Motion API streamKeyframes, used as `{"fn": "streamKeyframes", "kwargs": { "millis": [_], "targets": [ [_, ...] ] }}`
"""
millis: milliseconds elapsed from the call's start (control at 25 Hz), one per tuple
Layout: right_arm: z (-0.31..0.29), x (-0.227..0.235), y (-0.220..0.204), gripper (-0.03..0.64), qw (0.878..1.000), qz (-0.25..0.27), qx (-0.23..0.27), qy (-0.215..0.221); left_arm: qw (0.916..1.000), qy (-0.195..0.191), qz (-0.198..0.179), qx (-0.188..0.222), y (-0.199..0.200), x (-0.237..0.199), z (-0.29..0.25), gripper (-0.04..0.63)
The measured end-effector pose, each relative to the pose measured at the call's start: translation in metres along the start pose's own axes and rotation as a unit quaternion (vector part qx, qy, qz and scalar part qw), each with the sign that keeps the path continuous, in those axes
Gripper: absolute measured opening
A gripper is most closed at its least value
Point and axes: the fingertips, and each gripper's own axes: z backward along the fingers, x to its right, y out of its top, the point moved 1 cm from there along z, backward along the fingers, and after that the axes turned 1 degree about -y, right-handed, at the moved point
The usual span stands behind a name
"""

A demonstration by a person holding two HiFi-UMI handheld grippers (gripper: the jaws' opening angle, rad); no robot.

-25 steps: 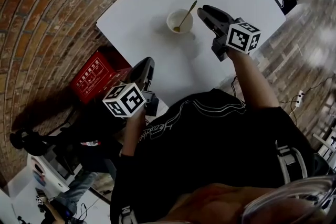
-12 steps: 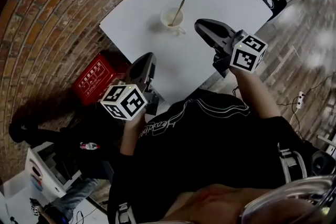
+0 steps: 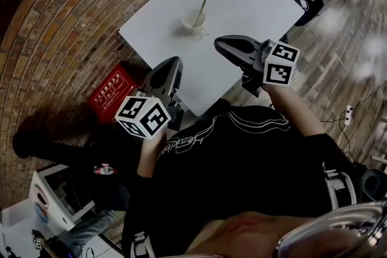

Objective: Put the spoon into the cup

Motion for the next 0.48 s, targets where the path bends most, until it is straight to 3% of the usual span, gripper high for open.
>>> {"fn": "streamKeyframes", "kwargs": {
  "millis": [200,480],
  "targets": [
    [0.001,-0.023,-0.007,-0.003,1.000,0.016,-0.010,0.017,1.0000,-0.007,-0.002,0.002,0.002,0.014,0.007,0.005],
    [0.005,-0.034,-0.011,-0.003,0.999,0.035,-0.010,0.007,0.9998,-0.015,-0.009,0.004,0.000,0.026,0.016,0.005]
  ]
}}
